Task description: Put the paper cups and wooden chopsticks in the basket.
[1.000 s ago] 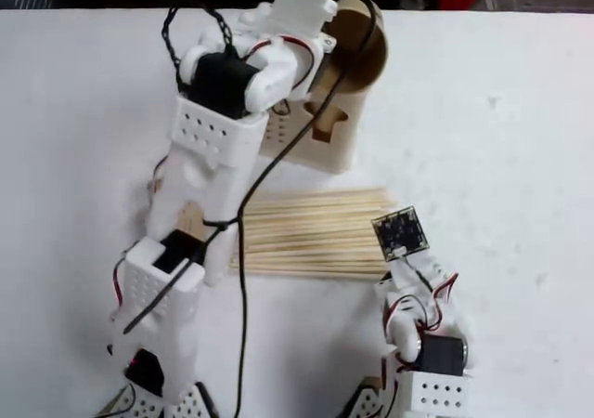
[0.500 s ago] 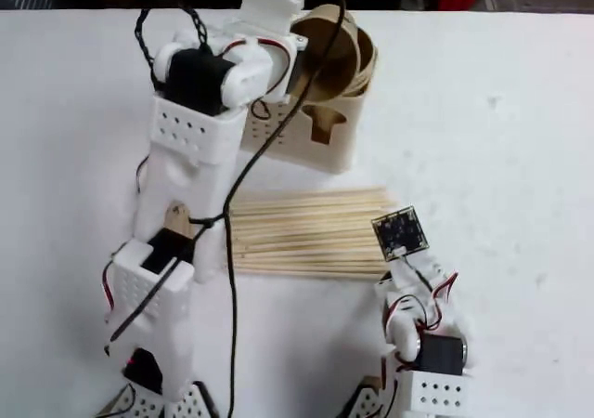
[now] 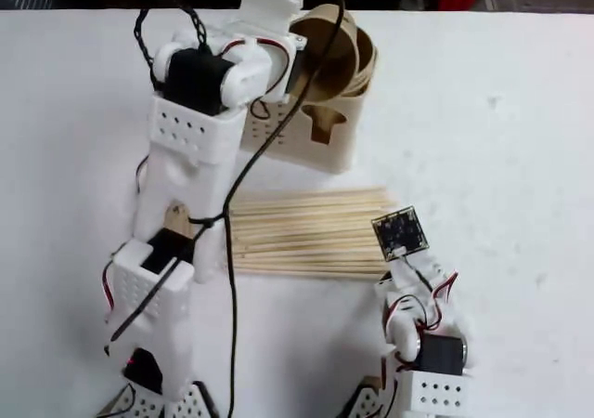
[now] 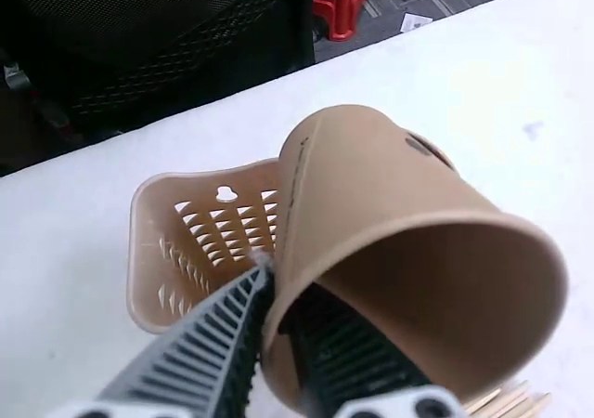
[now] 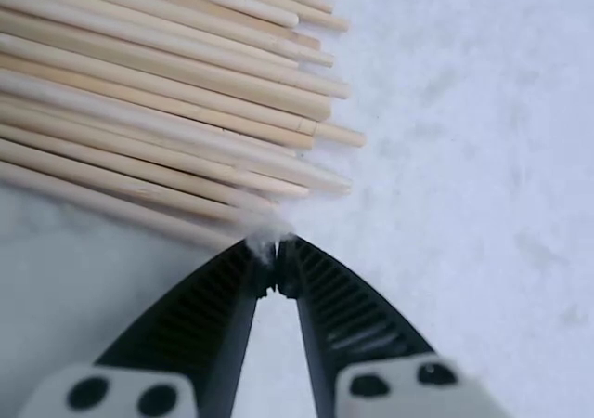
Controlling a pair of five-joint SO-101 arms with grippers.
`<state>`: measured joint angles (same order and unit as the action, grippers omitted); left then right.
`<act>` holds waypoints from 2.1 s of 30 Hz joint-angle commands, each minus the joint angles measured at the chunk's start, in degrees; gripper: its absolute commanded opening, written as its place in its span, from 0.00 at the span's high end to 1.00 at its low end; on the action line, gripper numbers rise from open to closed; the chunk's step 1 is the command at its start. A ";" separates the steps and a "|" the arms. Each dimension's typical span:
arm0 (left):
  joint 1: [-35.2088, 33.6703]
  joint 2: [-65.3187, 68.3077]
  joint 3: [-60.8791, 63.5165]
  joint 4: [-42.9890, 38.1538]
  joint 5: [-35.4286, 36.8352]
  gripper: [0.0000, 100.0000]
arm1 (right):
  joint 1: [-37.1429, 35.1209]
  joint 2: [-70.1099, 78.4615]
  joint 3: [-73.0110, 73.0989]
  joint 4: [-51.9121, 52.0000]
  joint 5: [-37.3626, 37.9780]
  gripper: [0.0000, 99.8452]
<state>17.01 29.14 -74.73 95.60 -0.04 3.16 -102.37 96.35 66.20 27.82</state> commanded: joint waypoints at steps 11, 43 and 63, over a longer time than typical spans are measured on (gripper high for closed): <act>4.97 -2.59 -1.85 1.58 -11.78 0.98 | -0.57 -0.13 0.53 -0.84 0.70 0.98; 0.40 -7.60 -1.32 -2.73 -9.41 0.90 | -0.57 -0.13 0.53 -0.84 0.70 0.98; 0.57 1.36 -1.14 -20.75 -9.41 0.90 | -0.57 -0.13 0.53 -0.84 0.70 0.98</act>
<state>17.54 30.20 -74.64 76.62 -9.71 3.16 -102.37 96.35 66.20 27.82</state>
